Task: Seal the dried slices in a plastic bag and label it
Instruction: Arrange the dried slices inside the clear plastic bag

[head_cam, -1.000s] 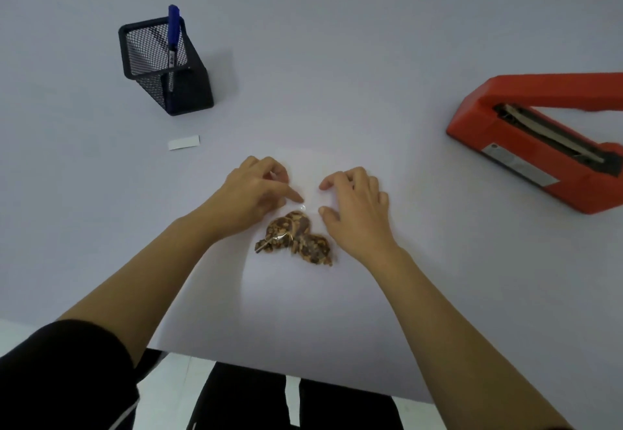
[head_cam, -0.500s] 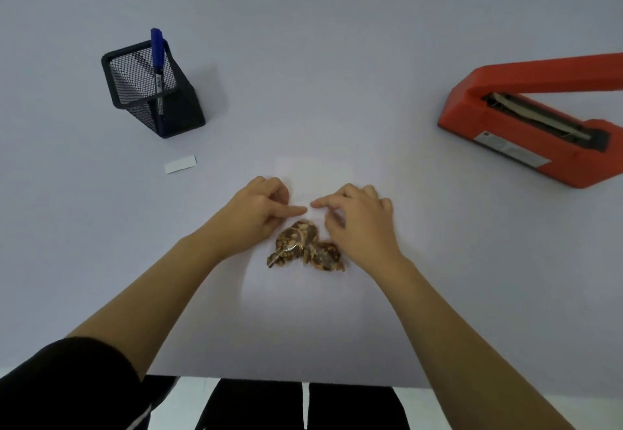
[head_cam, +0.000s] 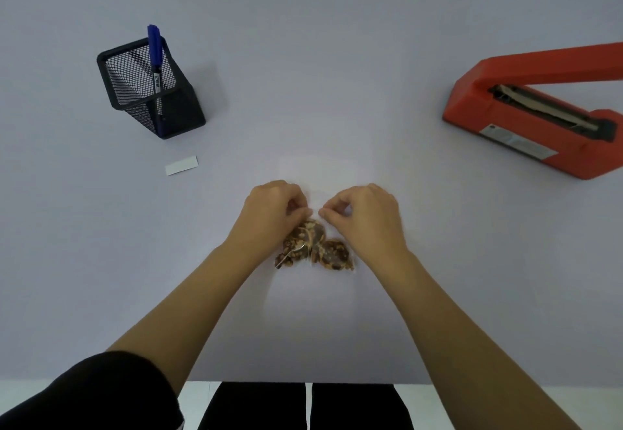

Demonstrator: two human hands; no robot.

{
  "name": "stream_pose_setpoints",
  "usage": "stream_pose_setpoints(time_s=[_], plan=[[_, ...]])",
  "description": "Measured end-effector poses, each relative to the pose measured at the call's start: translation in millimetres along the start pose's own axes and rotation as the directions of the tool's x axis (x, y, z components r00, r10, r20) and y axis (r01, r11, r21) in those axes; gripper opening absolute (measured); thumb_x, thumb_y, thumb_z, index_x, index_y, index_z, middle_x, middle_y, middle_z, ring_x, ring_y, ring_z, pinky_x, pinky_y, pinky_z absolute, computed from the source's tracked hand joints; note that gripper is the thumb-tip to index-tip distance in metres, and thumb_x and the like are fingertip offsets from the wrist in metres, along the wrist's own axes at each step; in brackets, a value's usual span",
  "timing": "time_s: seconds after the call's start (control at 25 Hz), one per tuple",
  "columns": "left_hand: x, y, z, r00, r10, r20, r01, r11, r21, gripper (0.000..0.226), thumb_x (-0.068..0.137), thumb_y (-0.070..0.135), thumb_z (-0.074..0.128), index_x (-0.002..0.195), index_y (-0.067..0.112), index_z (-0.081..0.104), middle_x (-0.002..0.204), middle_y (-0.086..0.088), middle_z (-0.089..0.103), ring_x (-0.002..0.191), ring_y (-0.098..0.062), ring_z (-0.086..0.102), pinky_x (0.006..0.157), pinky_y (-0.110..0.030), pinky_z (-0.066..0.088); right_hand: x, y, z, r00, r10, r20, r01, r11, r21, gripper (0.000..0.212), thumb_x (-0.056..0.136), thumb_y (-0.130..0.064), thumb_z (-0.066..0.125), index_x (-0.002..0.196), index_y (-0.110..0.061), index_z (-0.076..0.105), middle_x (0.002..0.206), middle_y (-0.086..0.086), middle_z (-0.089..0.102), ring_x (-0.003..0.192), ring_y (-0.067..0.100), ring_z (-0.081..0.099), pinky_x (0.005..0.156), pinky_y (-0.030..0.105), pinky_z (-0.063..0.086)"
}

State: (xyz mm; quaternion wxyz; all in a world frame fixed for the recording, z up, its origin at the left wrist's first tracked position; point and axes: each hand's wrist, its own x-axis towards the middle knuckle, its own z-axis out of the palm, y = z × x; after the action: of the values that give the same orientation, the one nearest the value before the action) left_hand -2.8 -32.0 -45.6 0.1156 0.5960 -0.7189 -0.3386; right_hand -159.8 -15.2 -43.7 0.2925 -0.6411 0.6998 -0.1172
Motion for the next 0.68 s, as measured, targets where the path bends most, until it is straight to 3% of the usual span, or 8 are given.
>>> stream_pose_setpoints(time_s=[0.16, 0.28, 0.44, 0.68], plan=[[6, 12, 6, 0.996, -0.084, 0.016, 0.082, 0.992, 0.098, 0.008, 0.084, 0.014, 0.063, 0.086, 0.009, 0.067, 0.090, -0.007, 0.064, 0.085, -0.023, 0.060, 0.076, -0.033, 0.048, 1, -3, -1, 0.999, 0.027, 0.039, -0.028, 0.999, 0.026, 0.007, 0.080, -0.028, 0.070, 0.078, -0.022, 0.074, 0.077, -0.005, 0.072, 0.077, 0.016, 0.063, 0.074, 0.035, 0.053], [7, 14, 10, 0.999, -0.030, 0.022, 0.027, 0.993, 0.114, 0.014, 0.084, 0.003, 0.057, 0.092, 0.007, 0.069, 0.094, -0.010, 0.063, 0.089, -0.025, 0.059, 0.077, -0.033, 0.049, -1, -4, 0, 0.998, 0.054, 0.045, -0.056, 0.997, 0.047, 0.011, 0.081, -0.026, 0.069, 0.091, -0.022, 0.073, 0.086, -0.002, 0.073, 0.082, 0.017, 0.066, 0.075, 0.036, 0.055], [4, 10, 10, 1.000, 0.006, -0.019, -0.004, 0.995, 0.101, 0.018, 0.082, 0.002, 0.061, 0.098, 0.007, 0.068, 0.105, -0.008, 0.061, 0.100, -0.025, 0.053, 0.080, -0.018, 0.035, -1, -4, 2, 0.998, 0.000, 0.065, 0.000, 1.000, -0.005, 0.033, 0.086, -0.026, 0.065, 0.118, -0.021, 0.063, 0.103, 0.000, 0.067, 0.095, 0.019, 0.062, 0.081, 0.036, 0.052], [11, 8, -2, 0.996, 0.045, 0.073, -0.054, 0.990, 0.128, 0.050, 0.080, 0.011, 0.065, 0.128, 0.008, 0.051, 0.134, -0.006, 0.049, 0.122, -0.025, 0.041, 0.096, -0.017, 0.024, 9, -2, -4, 0.995, -0.044, 0.095, 0.049, 0.998, -0.046, 0.049, 0.079, -0.030, 0.071, 0.124, -0.017, 0.058, 0.114, 0.000, 0.056, 0.104, 0.019, 0.054, 0.087, 0.035, 0.046]])
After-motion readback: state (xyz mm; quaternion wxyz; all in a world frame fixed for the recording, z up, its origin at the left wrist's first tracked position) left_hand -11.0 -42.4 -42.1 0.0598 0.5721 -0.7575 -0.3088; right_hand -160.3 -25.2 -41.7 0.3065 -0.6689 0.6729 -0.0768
